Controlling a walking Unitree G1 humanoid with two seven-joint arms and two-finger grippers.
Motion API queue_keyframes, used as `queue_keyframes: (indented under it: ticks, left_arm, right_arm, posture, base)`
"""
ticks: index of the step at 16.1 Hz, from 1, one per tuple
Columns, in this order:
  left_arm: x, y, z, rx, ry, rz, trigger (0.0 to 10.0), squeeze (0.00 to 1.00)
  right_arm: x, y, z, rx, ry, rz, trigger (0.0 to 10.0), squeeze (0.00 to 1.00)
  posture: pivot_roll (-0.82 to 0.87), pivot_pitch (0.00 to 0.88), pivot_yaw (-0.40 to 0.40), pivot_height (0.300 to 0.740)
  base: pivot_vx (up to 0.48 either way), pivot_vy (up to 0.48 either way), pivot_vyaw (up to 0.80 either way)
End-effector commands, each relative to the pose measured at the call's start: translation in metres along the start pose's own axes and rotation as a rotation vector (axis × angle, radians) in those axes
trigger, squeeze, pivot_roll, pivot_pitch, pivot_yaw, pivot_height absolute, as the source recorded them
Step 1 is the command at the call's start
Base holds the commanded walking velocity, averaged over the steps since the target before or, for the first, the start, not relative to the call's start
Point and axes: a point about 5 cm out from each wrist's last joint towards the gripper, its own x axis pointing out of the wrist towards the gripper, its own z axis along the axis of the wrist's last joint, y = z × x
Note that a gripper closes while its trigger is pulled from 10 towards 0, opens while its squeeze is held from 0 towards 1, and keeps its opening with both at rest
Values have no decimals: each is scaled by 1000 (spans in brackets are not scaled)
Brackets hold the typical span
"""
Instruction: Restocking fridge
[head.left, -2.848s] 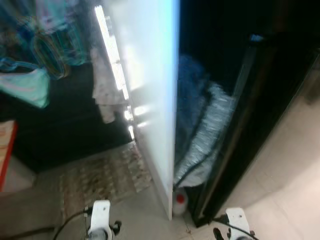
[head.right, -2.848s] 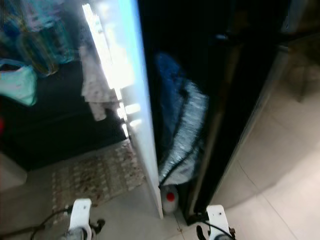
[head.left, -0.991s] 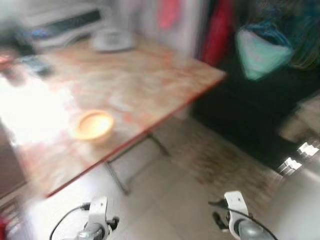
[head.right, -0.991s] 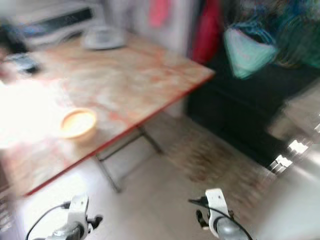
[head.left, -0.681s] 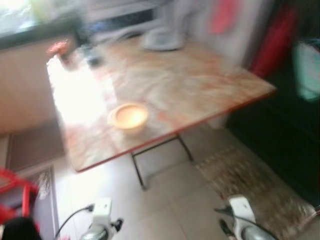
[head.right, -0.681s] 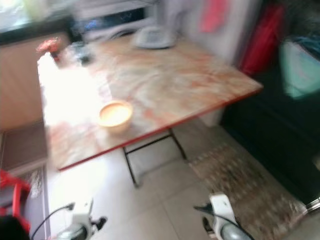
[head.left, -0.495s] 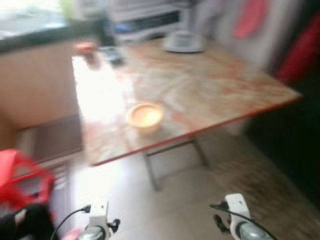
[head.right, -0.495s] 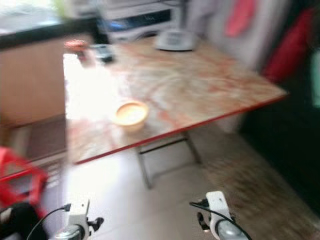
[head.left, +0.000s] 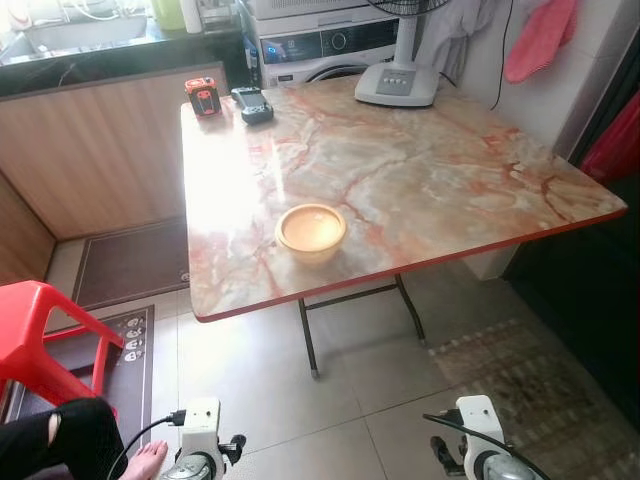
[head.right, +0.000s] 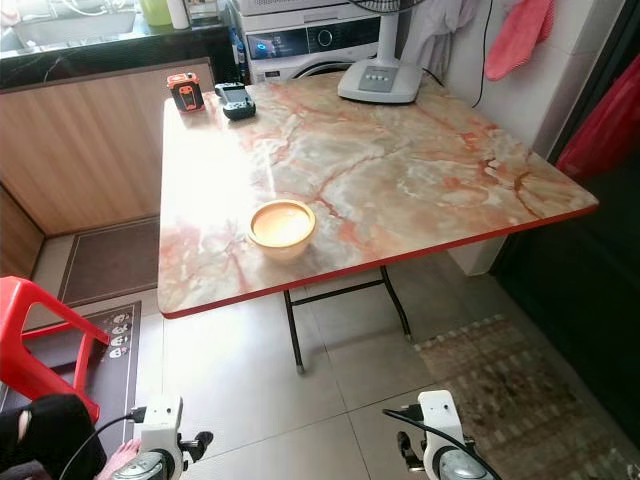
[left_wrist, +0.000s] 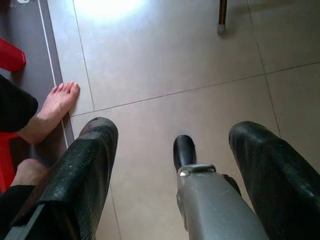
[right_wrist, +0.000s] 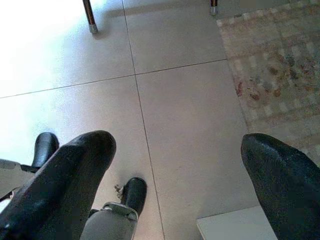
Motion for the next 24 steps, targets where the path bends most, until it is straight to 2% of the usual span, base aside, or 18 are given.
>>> queue_keyframes:
  ticks: [1,4,6,7,12,13,17,18,19,21,23,24]
  left_arm:
    - [-1,4,-3,-8,9,8,10000,0]
    - [-1,6,-5,3,17,10,10000,0]
    - [-1,6,-5,19,18,7,10000,0]
    - [-1,7,-5,27,17,6,10000,0]
    - [-2,10,-2,61,-39,5,10000,0]
    - [-3,11,0,48,-78,22,10000,0]
    - [-6,9,14,123,-231,21,10000,0]
    - [-12,6,43,126,-458,38,10000,0]
    - [-16,5,55,125,-558,36,10000,0]
    - [-25,11,68,119,-672,65,10000,0]
    - [-29,9,74,72,-734,78,10000,0]
    - [-33,7,80,91,-774,75,10000,0]
  right_arm:
    - [0,2,-3,9,2,8,10000,0]
    - [0,3,-2,-19,-1,9,10000,0]
    - [0,5,-4,2,-1,25,10000,0]
    - [0,6,-5,35,-7,22,10000,0]
    - [0,8,-8,63,-19,-8,10000,0]
    - [0,7,-11,137,-26,-43,10000,0]
    - [-1,6,-12,100,-13,-37,10000,0]
    - [-1,5,-11,90,-18,-32,10000,0]
    - [-1,5,-11,90,-19,-30,10000,0]
    - [-1,5,-10,72,-26,-19,10000,0]
    - [-1,4,-9,67,-29,-17,10000,0]
    - [-1,4,-9,68,-28,-19,10000,0]
  posture:
    - [-74,0,58,740]
    - [-79,0,62,740]
    - [-86,0,66,740]
    - [-91,0,70,740]
    - [-93,0,79,740]
    - [-91,0,77,740]
    - [-76,0,58,740]
    - [-70,0,51,740]
    - [-70,0,48,740]
    - [-65,0,39,740]
    - [-66,2,36,740]
    - [-69,13,36,740]
  base:
    - [0,0,0]
    - [0,0,729]
    - [0,0,800]
    - [0,0,0]
    - [0,0,0]
    - [0,0,0]
    - [0,0,0]
    - [0,0,0]
    - [0,0,0]
    - [0,0,0]
    - [0,0,0]
    - [0,0,0]
